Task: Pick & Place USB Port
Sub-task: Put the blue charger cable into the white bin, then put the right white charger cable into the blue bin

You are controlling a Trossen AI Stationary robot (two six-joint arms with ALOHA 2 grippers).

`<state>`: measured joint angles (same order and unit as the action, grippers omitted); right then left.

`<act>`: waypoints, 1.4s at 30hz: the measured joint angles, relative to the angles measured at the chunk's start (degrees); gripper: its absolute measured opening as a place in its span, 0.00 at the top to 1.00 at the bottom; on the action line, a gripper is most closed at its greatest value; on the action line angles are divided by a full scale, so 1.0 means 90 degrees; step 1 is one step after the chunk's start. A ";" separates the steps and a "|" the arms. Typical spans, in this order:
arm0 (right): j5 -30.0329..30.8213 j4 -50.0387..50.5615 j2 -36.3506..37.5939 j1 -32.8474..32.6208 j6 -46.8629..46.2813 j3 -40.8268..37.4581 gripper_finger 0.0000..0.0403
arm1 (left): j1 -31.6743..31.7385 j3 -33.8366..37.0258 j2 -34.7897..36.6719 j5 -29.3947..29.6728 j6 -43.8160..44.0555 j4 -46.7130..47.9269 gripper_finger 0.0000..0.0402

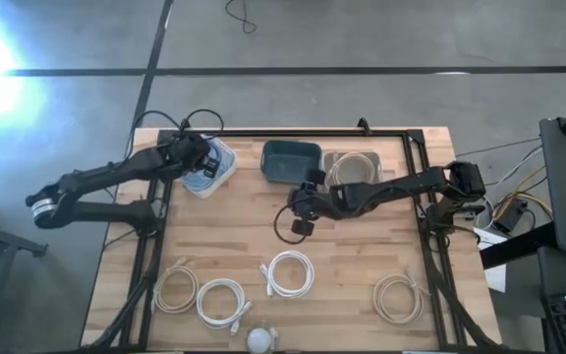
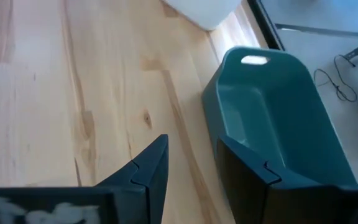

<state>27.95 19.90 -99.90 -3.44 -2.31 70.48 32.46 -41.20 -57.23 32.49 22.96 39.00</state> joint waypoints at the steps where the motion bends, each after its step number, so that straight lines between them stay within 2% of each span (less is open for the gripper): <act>1: -0.0006 0.0022 0.0000 0.0000 -0.0002 0.0000 0.68 | 0.0082 0.0011 -0.0098 0.0007 0.0004 0.0010 0.90; 6: -0.0012 0.0089 0.0000 0.0003 0.0064 0.0000 0.69 | 0.0179 -0.0011 -0.0427 0.0072 -0.0055 0.0034 0.88; 12: -0.0012 0.0102 0.0000 -0.0004 0.0106 0.0000 0.67 | 0.0178 -0.0024 -0.0525 0.0053 -0.0320 0.0039 0.80; 17: -0.0041 0.0102 0.0000 -0.0009 -0.0190 0.0000 0.68 | 0.0178 -0.0043 -0.0472 0.0452 -0.0326 0.0165 0.72; 25: -0.0594 0.0102 0.0000 -0.0057 -0.0252 0.0000 0.69 | 0.0173 -0.0730 -0.0394 0.0519 -0.0323 0.1101 0.63; 30: -0.0852 0.0102 0.0000 -0.0157 -0.0255 0.0000 0.67 | 0.0166 -0.1192 -0.0389 0.0562 -0.0260 0.1485 0.61; 33: -0.1315 0.0107 0.0000 -0.0232 -0.0414 0.0000 0.67 | 0.0097 -0.1457 -0.0387 0.0223 -0.0209 0.1487 0.62; 38: -0.2792 0.0101 -0.0013 -0.0277 -0.0811 -0.0041 0.68 | -0.0216 -0.1662 -0.0387 -0.1030 -0.0457 0.1059 0.62; 42: -0.3110 0.0092 -0.0254 -0.0386 -0.1083 -0.0058 0.69 | -0.0641 -0.1634 -0.0384 -0.1399 -0.0666 0.0462 0.62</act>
<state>-0.04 20.73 -102.18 -6.92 -12.06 69.95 26.69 -55.91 -60.69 19.90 16.97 43.16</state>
